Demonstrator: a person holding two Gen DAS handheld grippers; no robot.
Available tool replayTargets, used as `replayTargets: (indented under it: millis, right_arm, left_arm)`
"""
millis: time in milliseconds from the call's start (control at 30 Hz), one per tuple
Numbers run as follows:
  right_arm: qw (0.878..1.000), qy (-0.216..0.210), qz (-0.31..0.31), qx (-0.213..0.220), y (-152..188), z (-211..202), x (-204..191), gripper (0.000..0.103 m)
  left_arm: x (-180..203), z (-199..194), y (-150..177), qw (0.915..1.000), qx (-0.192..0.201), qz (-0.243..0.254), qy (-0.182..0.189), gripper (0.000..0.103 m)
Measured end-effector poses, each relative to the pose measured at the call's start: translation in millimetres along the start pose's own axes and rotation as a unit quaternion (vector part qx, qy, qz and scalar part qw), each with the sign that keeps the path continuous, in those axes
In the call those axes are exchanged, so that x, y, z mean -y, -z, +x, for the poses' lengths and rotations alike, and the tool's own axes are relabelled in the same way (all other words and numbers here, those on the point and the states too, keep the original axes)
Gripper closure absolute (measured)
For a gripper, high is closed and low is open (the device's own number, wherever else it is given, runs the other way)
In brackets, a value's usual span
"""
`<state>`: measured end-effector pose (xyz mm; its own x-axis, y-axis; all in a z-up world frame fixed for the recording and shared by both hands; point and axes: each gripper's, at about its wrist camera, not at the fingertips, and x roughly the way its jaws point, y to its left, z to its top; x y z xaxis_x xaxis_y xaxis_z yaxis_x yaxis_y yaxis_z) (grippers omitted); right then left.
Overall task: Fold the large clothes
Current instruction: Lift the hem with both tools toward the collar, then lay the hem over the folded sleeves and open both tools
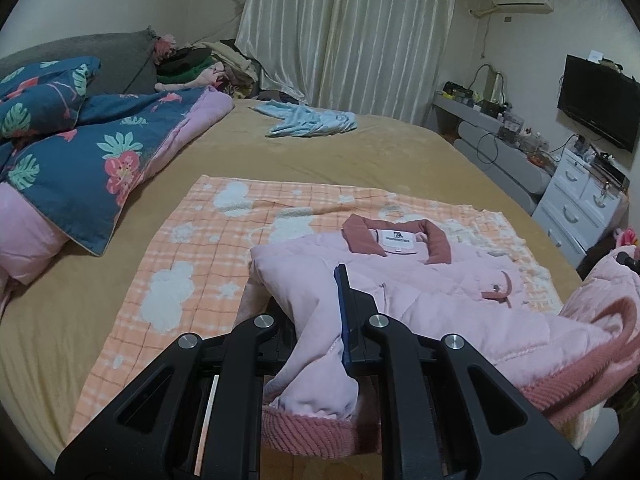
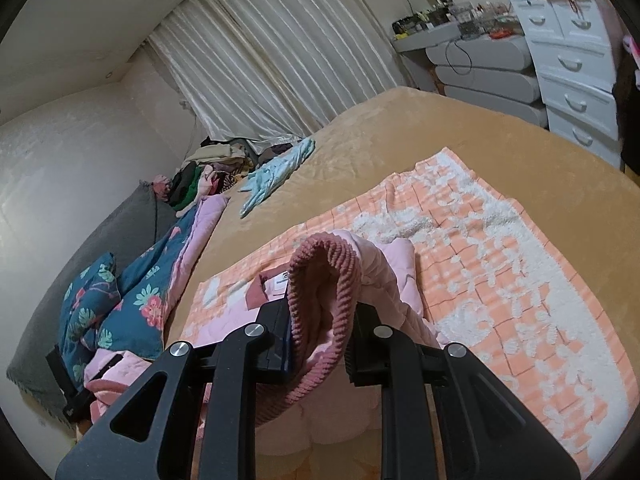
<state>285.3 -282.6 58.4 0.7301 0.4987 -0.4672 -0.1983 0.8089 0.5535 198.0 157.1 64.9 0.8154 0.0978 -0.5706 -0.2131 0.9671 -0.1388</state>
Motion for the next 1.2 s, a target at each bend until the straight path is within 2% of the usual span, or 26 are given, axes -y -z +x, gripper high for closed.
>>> replayTargets:
  millis: [333, 433, 533, 600, 700, 967, 1033, 1100, 1167, 1200]
  right_arm:
    - [1.000, -0.002, 0.020, -0.021, -13.1, 32.7, 13.8, 0.083]
    - [0.999, -0.010, 0.033, -0.029, -17.0, 41.8, 18.5, 0.080]
    - [0.997, -0.042, 0.060, -0.033, -21.2, 48.8, 24.6, 0.070]
    - [0.994, -0.067, 0.075, -0.030, -23.3, 49.3, 26.9, 0.056]
    - [0.992, -0.096, 0.080, -0.009, -23.2, 45.0, 23.8, 0.041]
    - [0.988, -0.115, 0.033, 0.094, -8.2, 16.3, 15.3, 0.024]
    - [0.988, -0.108, 0.022, 0.104, -0.6, 13.2, 15.0, 0.020]
    - [0.992, -0.080, -0.001, 0.097, 10.9, 17.5, 12.4, 0.015]
    - [0.996, -0.028, -0.033, 0.080, 22.9, 29.3, 9.0, 0.015]
    - [0.996, 0.017, -0.062, 0.061, 31.7, 41.7, 7.1, 0.015]
  left_arm:
    - [-2.7, 23.9, -4.1, 0.9999, -0.012, 0.002, -0.008, 0.096]
    - [-4.0, 31.8, -5.0, 0.9998, -0.017, 0.001, -0.009, 0.096]
    - [-4.8, 39.4, -6.3, 0.9997, -0.021, 0.001, -0.010, 0.096]
    - [-5.5, 42.9, -7.4, 0.9997, -0.023, 0.000, -0.009, 0.096]
    - [-6.0, 45.7, -8.2, 0.9997, -0.024, 0.000, -0.009, 0.096]
    - [-6.9, 58.8, -10.0, 0.9995, -0.031, -0.001, -0.007, 0.096]
    - [-7.6, 61.2, -10.4, 0.9994, -0.032, -0.002, -0.007, 0.096]
    - [-8.7, 64.3, -10.8, 0.9994, -0.034, -0.005, -0.007, 0.096]
    - [-9.9, 67.0, -10.6, 0.9993, -0.035, -0.010, -0.008, 0.095]
    - [-10.6, 68.5, -10.6, 0.9993, -0.035, -0.013, -0.009, 0.095]
